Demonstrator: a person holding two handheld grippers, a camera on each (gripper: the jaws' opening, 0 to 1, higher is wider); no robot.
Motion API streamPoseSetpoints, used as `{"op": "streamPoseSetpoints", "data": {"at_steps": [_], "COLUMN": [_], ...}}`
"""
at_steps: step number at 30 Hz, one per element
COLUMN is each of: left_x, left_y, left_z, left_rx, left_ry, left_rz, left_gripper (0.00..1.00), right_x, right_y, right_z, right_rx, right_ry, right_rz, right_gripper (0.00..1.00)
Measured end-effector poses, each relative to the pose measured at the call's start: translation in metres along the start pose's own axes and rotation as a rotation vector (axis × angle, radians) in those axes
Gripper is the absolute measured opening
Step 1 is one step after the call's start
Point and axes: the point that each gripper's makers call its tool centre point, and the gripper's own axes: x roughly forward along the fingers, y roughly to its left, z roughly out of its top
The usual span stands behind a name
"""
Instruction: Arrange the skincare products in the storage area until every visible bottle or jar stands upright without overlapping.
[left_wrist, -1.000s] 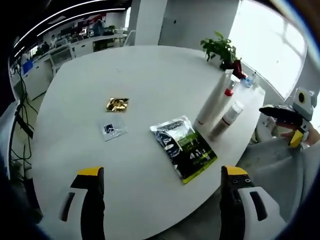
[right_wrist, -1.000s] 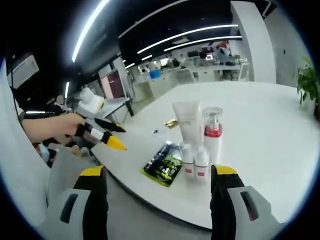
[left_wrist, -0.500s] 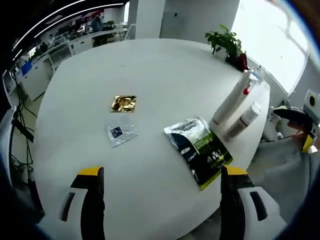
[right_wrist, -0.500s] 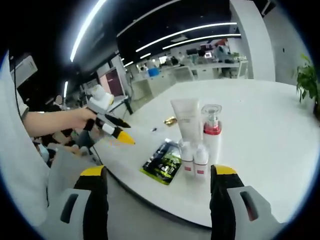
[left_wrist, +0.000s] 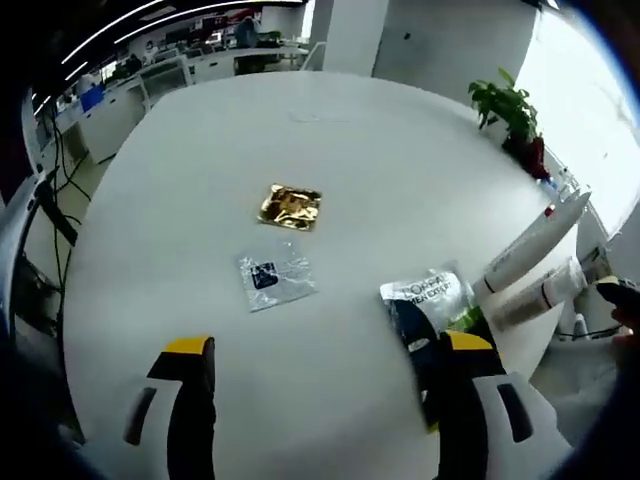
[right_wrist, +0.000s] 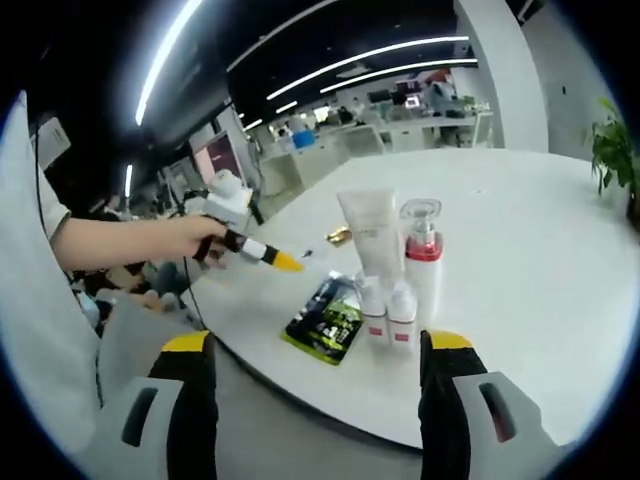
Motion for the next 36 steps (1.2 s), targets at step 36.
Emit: {"op": "streamPoseSetpoints", "data": {"at_steps": [36], "left_x": [0.071], "left_y": [0.049], "left_z": [0.025], "left_rx": [-0.052], "left_ry": [0.080], "left_rz": [0.203], "left_gripper": [0.63], "right_x": [-0.001], "right_y": [-0.012], "right_z": [-0.001], "right_rx": [0.022], "right_ry": [0.006], "right_rz": [-0.060], "right_gripper": [0.82]}}
